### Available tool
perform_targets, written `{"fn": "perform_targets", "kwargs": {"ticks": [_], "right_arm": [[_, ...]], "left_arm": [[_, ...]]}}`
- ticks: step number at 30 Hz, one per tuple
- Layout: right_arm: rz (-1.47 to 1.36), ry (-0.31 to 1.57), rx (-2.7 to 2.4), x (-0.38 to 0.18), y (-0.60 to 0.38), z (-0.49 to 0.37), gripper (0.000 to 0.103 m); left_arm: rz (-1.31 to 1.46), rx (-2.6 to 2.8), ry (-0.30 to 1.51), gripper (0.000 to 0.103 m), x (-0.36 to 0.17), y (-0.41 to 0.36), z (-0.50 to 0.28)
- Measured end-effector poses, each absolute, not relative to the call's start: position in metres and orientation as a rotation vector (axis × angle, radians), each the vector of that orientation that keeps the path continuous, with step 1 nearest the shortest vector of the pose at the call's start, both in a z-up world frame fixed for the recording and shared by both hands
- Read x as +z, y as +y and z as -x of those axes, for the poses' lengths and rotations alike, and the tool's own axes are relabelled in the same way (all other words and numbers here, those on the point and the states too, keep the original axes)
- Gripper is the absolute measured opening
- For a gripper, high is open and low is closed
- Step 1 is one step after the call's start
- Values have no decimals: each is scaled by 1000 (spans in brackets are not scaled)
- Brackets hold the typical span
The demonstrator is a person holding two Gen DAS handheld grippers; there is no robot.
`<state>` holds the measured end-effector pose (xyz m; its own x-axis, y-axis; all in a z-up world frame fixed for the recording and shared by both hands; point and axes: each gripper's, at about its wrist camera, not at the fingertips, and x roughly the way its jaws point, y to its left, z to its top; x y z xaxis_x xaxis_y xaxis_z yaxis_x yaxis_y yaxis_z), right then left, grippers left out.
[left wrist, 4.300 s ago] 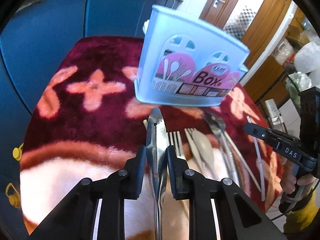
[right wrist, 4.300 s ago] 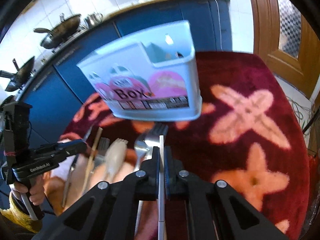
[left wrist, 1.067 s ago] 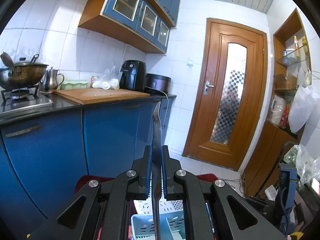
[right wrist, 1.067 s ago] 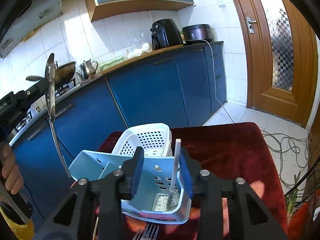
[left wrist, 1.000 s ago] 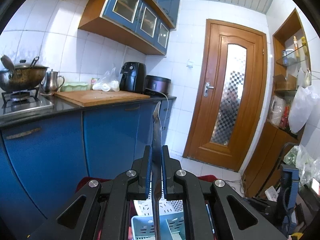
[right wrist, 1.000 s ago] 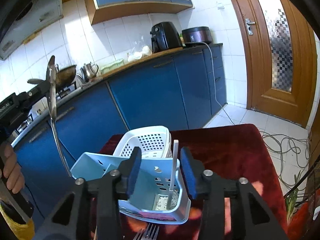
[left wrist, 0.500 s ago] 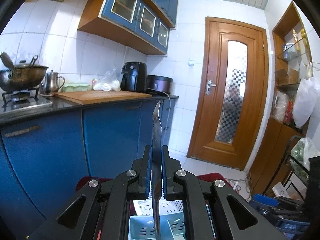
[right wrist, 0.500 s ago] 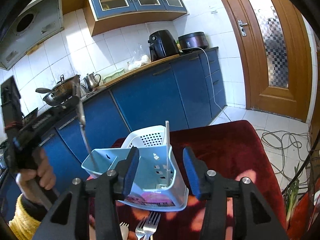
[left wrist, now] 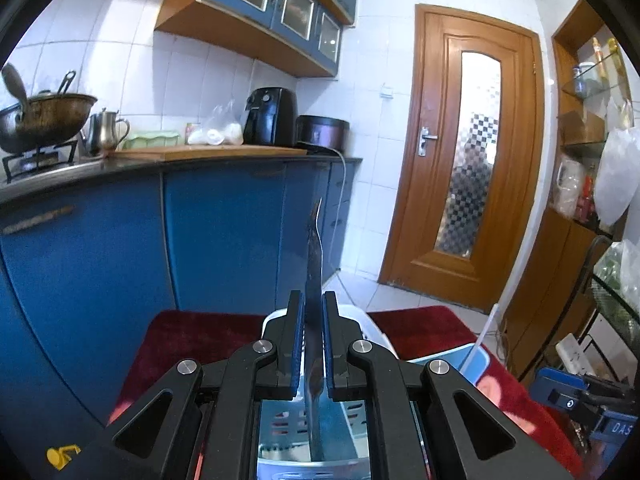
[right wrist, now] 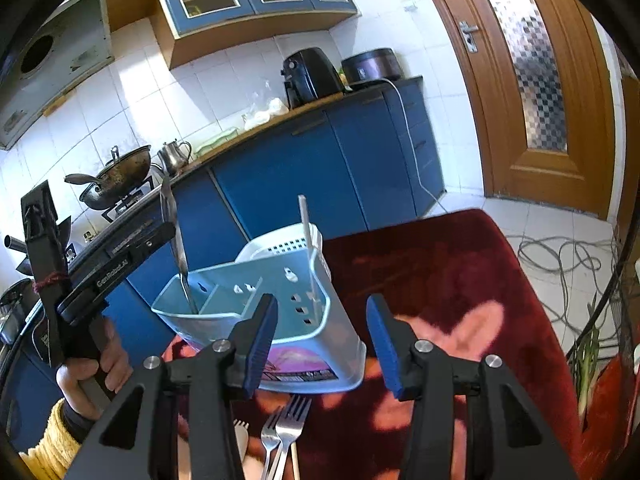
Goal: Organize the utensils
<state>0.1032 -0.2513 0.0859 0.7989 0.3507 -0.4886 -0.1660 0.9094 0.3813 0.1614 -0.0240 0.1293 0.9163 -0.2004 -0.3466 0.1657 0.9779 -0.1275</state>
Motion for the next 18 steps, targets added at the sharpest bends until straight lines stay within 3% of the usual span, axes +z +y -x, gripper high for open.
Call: {"fn": "perform_targets", "kwargs": {"ticks": [12,18], "right_arm": [[-392,647,279,62,-254,-95,50],[-405,656,268,58,-255,-85,51]], "left_arm": [[70,-181,494,8,104,-20,-152],[74,-195,558,23,95,-17,-148]]}}
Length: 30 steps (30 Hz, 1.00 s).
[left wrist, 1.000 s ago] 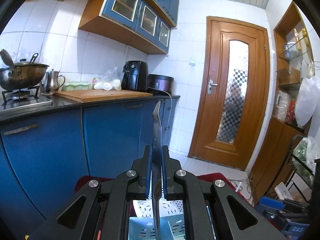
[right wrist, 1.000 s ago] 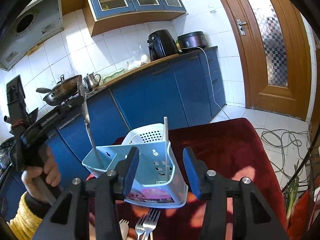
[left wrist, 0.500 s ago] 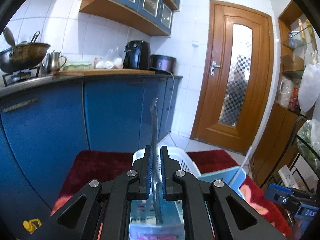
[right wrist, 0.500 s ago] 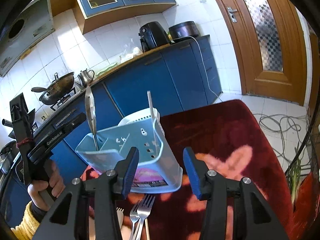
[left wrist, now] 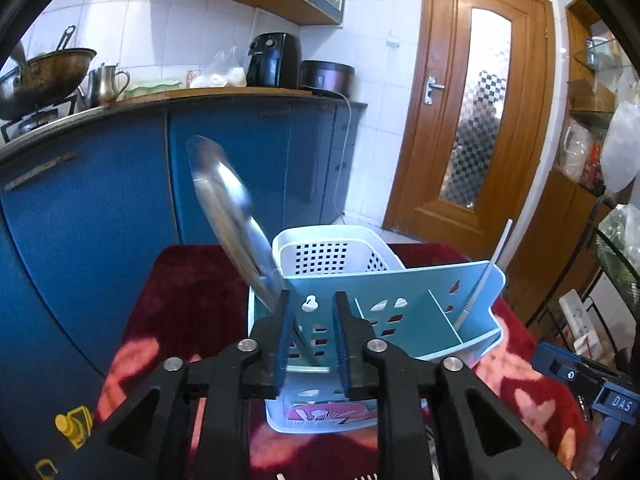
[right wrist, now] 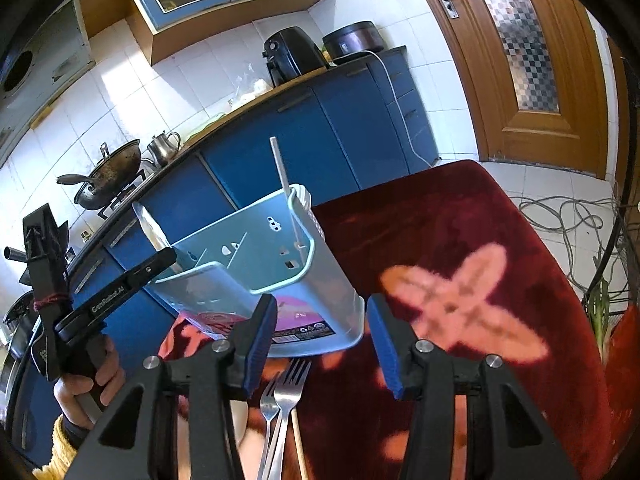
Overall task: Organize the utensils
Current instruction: 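Move both tools back down to the utensils on the blanket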
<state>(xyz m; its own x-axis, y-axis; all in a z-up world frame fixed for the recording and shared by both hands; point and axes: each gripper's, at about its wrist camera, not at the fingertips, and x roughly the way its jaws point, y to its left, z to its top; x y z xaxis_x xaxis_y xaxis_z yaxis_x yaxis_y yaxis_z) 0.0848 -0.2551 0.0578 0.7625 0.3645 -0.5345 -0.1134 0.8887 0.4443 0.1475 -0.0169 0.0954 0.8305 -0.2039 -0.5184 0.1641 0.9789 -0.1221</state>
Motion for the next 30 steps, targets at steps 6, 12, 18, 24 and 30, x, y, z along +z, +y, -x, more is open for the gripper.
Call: {"fn": "perform_targets", "kwargs": {"ticks": [6,12,18,24,30], "right_arm": [[-419,653,260,61,-258,-77,52],[-422,650,258,64,-258,-67,52],[-421,634,259,69,-260,-47,53],[-407,623,260,75,-258,-25,54],[-384,639,265,72,-249,-5,54]], "left_arm": [[28,-207,558,41,100,-22,-133],[5,-220,562,44,106,-23,-116],[36,-236,593,45,113,-21,-102],[95,-247,613,45,117,-10,-77],[112,-237,622,45,116,-1,-50]]}}
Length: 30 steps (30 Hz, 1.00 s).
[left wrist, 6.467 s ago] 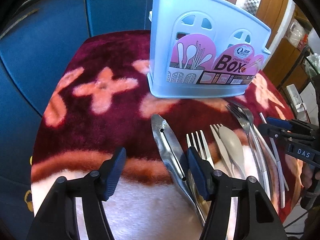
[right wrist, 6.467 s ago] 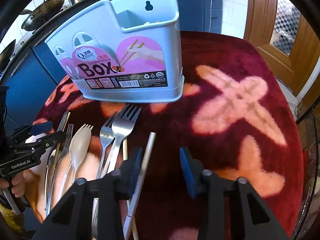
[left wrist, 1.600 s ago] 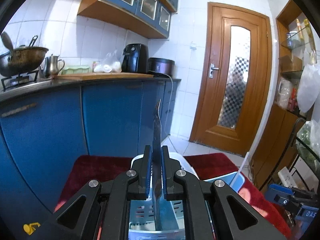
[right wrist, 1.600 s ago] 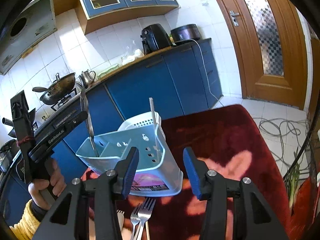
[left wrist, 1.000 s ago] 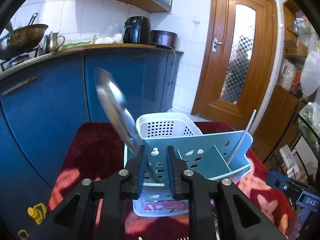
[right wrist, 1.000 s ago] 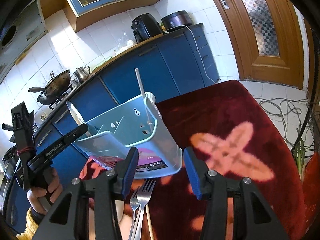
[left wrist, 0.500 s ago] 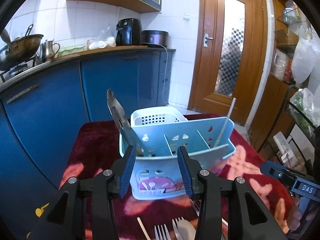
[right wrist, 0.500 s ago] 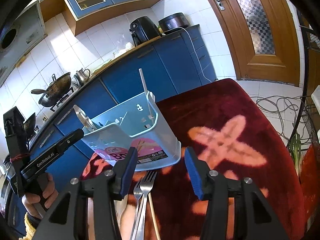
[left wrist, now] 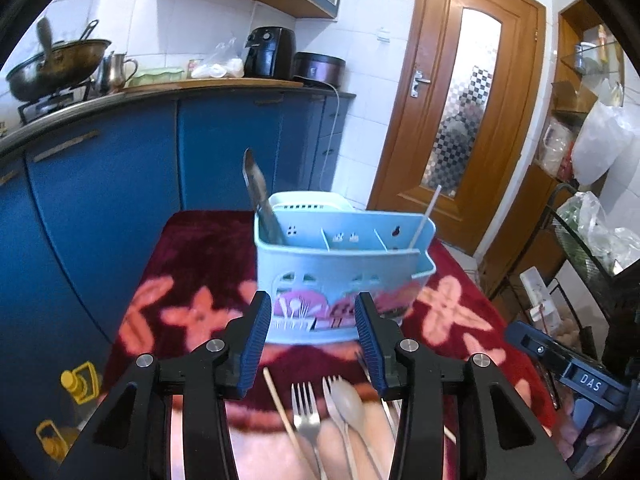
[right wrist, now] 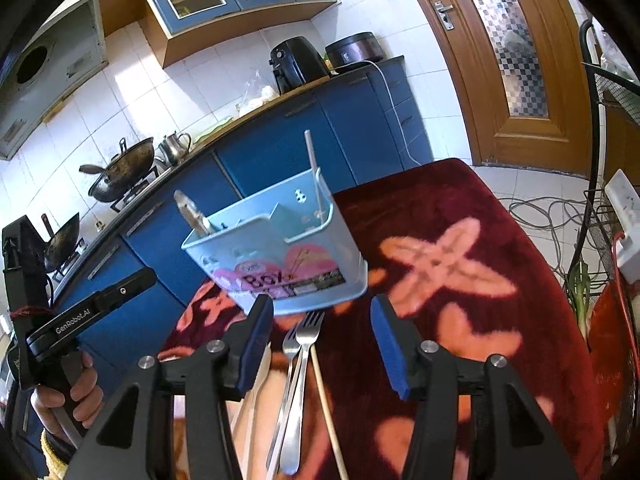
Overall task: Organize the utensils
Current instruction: 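Move both tools back down to the utensils on the blanket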
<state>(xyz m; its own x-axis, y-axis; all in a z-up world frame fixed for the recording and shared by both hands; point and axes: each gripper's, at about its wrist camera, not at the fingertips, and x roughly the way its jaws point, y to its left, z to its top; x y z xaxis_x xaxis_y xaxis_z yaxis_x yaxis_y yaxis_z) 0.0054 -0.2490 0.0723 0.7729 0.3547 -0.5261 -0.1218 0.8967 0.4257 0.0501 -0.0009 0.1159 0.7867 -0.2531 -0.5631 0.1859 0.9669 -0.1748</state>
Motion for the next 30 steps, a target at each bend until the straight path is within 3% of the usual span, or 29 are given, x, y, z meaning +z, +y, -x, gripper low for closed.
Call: {"fn": "perform_targets", "kwargs": {"ticks": [15,30], "right_arm": [[-329,729,286,43,-231,25,54],[-231,850,286,6,-214,9,54]], "left_arm": [[174,-151,720,45,75,38,-3],[160,-163,893,45,9,23,-21]]}}
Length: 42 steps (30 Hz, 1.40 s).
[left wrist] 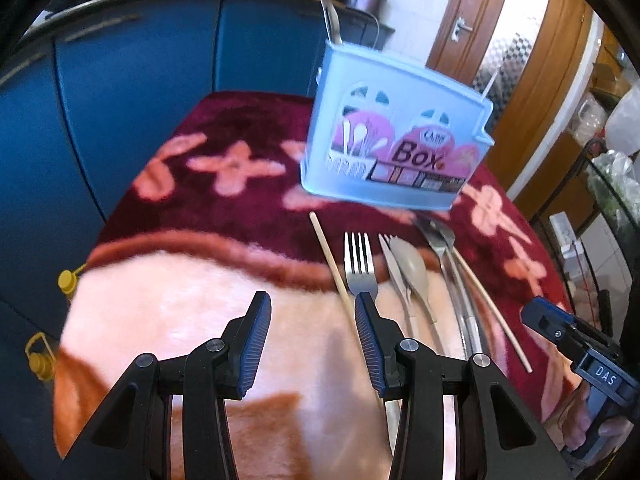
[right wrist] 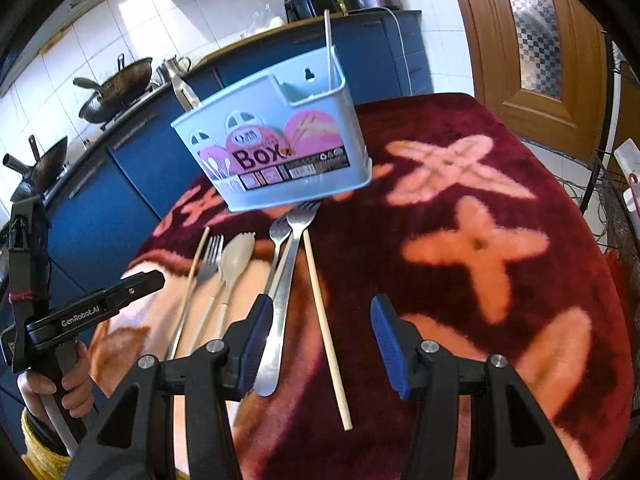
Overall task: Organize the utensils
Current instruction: 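Move both tools back down to the utensils on the blanket, then grasp a wooden chopstick with the left tool while the right tool grasps another chopstick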
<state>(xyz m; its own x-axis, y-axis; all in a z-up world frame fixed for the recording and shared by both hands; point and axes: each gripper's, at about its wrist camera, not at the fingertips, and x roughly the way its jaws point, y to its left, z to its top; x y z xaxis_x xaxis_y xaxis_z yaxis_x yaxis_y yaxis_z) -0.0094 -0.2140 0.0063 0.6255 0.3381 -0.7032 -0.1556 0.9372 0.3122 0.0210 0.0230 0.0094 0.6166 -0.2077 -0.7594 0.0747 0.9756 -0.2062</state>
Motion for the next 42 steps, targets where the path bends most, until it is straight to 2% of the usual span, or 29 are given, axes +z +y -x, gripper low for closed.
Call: {"fn": "perform_targets", "kwargs": {"ticks": [7,14,19,37,42], "right_arm": [[-89,955,281,-3,-201,-16,54],[41,1007,290,-6,-188,-34,47],[121,1053,300,-7,-176,-50,47],[253,1282,387,-8,-151,-99,51],[247,1256,403,-7,-154,-95,46]], "left_arm": [[119,-182,962,45,-4,10,-42],[84,-185,1001,45,-7,5,-58],[56,-183,1017,44,-10,5,-66],[-50,-272,1160,45,-11,2,-96],[-56,-285,1175,44,-11,1,-100]]}}
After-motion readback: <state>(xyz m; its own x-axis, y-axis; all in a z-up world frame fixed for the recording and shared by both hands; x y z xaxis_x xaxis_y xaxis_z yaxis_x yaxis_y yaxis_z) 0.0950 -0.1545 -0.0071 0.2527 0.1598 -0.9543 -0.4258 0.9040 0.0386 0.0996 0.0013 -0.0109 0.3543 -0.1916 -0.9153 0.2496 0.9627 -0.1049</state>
